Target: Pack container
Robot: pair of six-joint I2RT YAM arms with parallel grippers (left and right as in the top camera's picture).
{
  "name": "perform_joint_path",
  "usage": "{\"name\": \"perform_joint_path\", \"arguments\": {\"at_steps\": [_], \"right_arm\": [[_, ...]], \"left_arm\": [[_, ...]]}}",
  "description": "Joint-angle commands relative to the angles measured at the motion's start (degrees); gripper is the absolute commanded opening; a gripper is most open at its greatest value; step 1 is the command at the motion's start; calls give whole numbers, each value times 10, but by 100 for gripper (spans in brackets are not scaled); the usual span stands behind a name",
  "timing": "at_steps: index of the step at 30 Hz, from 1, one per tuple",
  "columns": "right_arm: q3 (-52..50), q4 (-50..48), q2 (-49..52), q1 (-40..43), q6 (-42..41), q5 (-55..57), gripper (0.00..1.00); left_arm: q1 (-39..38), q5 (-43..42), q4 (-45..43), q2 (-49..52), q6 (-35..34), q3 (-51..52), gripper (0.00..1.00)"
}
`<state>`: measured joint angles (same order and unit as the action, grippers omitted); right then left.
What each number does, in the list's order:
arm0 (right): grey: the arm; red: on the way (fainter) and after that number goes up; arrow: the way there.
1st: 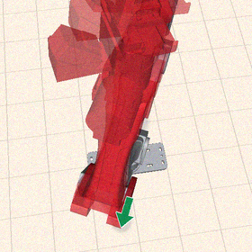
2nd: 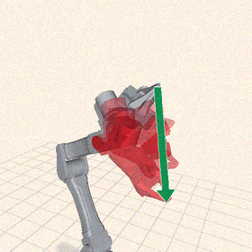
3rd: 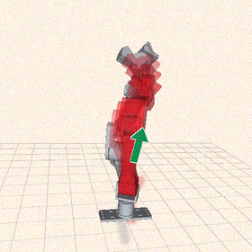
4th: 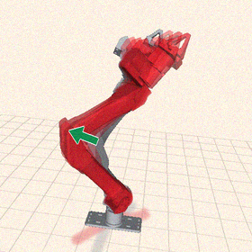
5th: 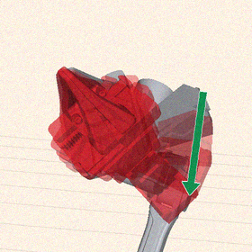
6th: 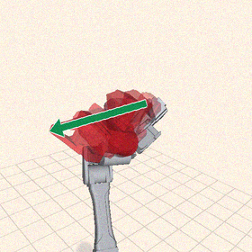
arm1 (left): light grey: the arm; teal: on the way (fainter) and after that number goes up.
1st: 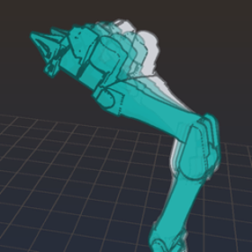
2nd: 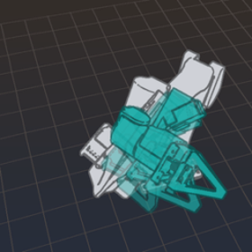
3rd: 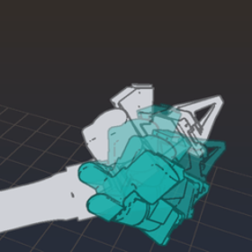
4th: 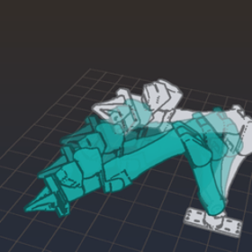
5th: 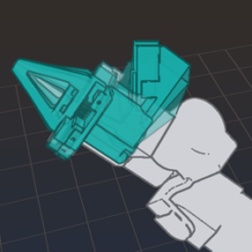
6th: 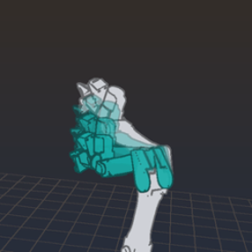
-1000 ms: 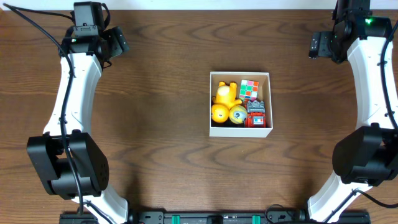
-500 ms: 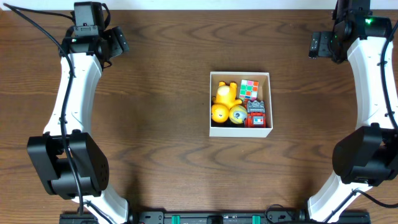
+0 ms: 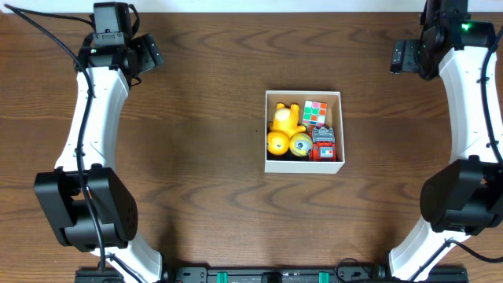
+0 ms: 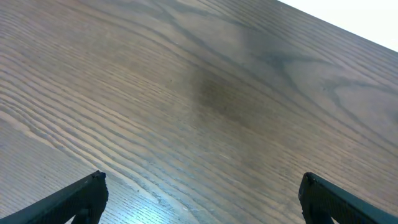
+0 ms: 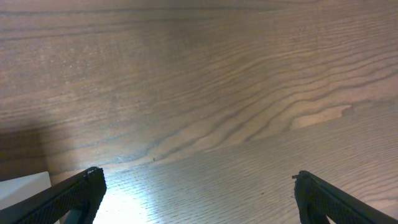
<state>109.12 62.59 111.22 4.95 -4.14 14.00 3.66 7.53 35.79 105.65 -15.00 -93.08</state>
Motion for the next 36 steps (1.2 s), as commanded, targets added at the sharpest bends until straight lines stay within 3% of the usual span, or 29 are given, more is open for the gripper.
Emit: {"name": "perform_joint_path", "arguments": {"at_steps": [1,28,36], "right_arm": [[11,0,-14,5,-10,8,99],[11,0,-21,4,-9,9,99],[9,-43,-166,-12,3,-69,99]], "left_arm": [[1,7,2,-3,-3,1,98],[1,7,2,-3,-3,1,98],[1,7,2,-3,-3,1,98]]}}
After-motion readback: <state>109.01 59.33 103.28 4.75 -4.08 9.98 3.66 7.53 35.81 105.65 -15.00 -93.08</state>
